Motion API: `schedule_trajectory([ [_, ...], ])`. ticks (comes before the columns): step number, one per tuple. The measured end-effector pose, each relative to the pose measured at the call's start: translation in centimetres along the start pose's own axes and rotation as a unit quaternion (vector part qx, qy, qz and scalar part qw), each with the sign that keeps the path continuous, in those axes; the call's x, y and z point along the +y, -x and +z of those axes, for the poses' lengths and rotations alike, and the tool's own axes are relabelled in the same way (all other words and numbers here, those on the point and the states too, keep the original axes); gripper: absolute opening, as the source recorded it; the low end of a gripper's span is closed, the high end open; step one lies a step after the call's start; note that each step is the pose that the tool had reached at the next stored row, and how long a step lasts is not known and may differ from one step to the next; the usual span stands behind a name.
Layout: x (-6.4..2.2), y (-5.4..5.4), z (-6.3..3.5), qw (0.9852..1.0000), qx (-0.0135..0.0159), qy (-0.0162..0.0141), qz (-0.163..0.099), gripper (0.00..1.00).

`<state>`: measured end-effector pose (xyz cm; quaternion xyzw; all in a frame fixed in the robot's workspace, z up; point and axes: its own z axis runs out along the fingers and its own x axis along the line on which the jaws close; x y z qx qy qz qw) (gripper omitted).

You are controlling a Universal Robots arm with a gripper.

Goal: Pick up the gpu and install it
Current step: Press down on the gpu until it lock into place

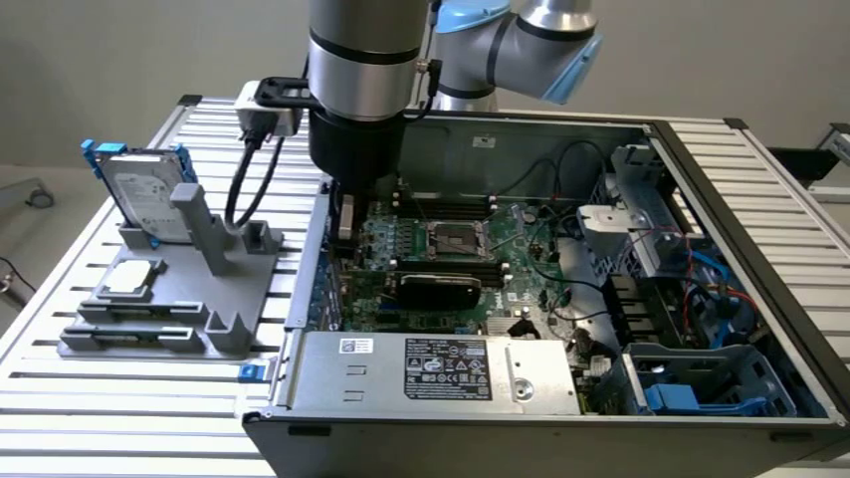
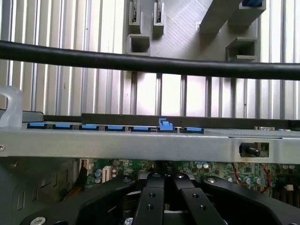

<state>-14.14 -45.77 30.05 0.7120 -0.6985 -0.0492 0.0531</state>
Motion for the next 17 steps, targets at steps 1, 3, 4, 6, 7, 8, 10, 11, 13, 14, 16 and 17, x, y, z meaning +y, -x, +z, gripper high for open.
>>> schedule_trajectory([
  [1,0.0,0.01,0.0,1.0,-0.0002,0.0005,0.002,0.11],
  [3,0.0,0.02,0.0,1.0,-0.0007,0.0013,0.005,0.11],
  [4,0.0,0.02,0.0,1.0,-0.0008,0.0016,0.006,0.11],
  [6,0.0,0.04,0.0,1.0,-0.0014,0.0019,0.009,0.11],
  [7,0.0,0.05,0.01,0.9999,-0.0017,0.002,0.011,0.11],
  [8,-0.01,0.06,0.03,0.9999,-0.0019,0.0021,0.013,0.11],
  [10,-0.02,0.08,0.1,0.9999,-0.0025,0.0022,0.017,0.11],
  [11,-0.02,0.08,0.15,0.9998,-0.0027,0.0023,0.019,0.11],
  [13,-0.03,0.08,0.24,0.9998,-0.003,0.0025,0.022,0.11],
  [14,-0.03,0.08,0.25,0.9997,-0.0031,0.0026,0.023,0.11],
  [16,-0.03,0.08,0.27,0.9997,-0.0035,0.0027,0.025,0.11],
  [17,-0.04,0.08,0.26,0.9997,-0.0038,0.0027,0.025,0.11],
])
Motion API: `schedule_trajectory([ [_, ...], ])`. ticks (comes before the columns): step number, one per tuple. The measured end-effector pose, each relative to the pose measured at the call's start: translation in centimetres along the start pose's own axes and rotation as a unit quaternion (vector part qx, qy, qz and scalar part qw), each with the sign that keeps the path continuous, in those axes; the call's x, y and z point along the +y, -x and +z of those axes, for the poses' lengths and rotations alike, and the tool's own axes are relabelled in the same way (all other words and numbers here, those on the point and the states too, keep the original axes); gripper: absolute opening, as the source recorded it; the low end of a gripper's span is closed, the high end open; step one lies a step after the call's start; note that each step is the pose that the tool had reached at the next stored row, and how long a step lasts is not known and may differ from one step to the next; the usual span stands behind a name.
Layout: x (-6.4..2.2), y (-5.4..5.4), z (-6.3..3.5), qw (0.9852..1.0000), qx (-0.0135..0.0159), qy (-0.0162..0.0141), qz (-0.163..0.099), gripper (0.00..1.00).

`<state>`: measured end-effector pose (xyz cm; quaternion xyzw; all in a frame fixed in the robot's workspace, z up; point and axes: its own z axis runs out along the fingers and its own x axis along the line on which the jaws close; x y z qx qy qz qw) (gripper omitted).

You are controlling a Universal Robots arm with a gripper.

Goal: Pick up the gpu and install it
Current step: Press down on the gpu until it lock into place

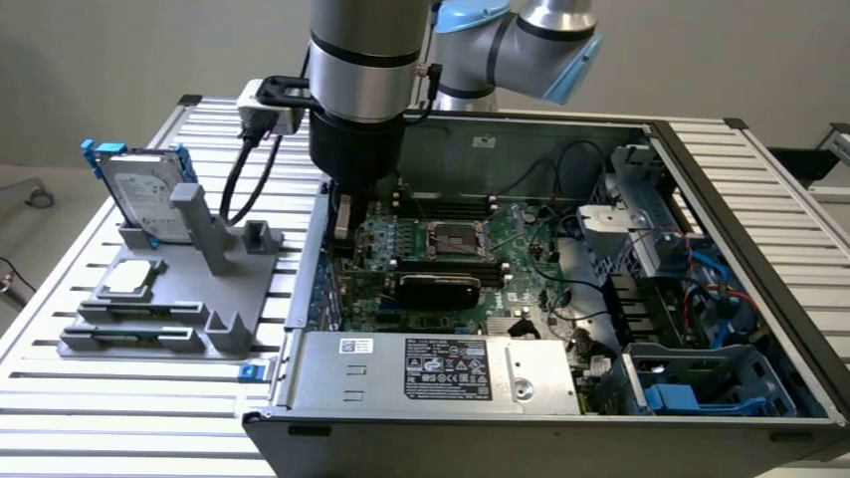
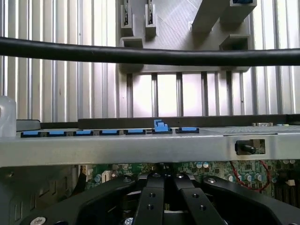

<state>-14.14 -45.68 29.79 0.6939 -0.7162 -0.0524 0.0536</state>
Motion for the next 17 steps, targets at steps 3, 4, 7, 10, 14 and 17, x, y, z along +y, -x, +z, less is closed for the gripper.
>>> schedule_trajectory([
  [3,-0.13,0.0,-0.31,1.0,-0.0002,0.0003,0.001,0.11],
  [4,-0.25,0.0,-0.46,1.0,0.0,0.0004,0.0,0.11],
  [7,-0.83,0.0,-0.64,1.0,0.0,0.0005,0.0,0.11],
  [10,-1.59,0.0,-0.76,1.0,0.0001,0.0005,0.0,0.11],
  [14,-2.64,0.1,-0.92,1.0,0.0,-0.0008,0.0,0.11],
  [17,-3.33,0.1,-1.03,1.0,-0.0001,-0.0049,0.0,0.11],
])
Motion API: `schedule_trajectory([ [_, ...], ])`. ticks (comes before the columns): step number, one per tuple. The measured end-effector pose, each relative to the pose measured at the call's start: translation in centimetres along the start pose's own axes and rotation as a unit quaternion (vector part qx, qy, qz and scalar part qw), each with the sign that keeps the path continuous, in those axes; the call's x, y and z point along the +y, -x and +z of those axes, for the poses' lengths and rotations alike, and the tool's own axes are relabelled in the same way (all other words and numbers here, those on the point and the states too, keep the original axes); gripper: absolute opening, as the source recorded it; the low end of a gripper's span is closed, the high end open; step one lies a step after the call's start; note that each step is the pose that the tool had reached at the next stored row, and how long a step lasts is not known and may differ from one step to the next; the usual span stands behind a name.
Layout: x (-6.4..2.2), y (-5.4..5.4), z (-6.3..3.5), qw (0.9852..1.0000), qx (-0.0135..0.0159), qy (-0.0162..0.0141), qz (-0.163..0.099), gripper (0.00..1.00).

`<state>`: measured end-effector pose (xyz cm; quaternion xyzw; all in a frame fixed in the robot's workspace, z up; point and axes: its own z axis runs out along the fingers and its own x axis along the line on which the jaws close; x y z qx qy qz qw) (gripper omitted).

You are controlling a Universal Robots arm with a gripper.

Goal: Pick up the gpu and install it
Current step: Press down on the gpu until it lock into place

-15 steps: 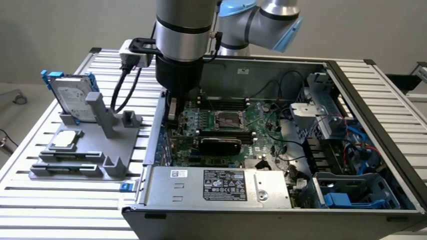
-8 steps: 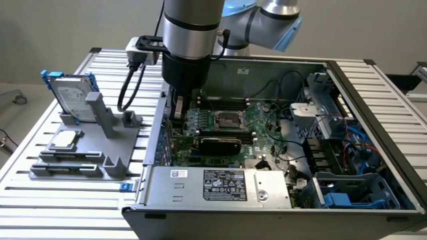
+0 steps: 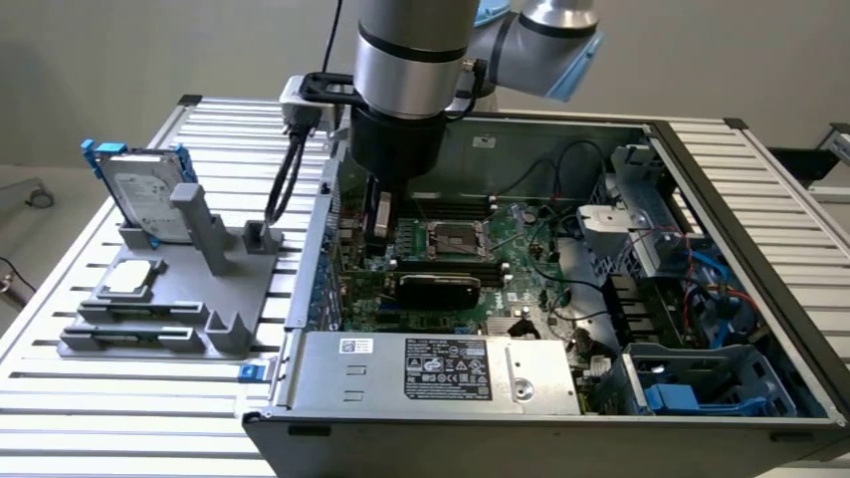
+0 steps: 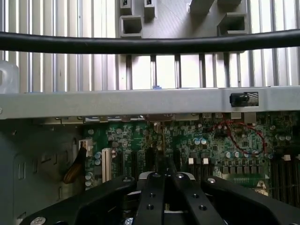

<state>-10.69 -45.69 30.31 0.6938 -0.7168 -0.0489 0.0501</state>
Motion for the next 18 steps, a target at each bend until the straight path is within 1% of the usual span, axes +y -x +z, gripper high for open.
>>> schedule_trajectory([
  [5,-1.03,0.0,-0.14,0.9999,-0.0004,-0.0105,0.0,0.11],
  [10,-2.01,0.1,-0.28,0.9998,-0.0007,-0.0221,0.0,0.11],
  [11,-2.13,0.1,-0.29,0.9997,-0.0009,-0.0227,0.0,0.11],
  [18,-2.17,0.0,-0.3,0.9998,-0.001,-0.0215,0.0,0.11],
])
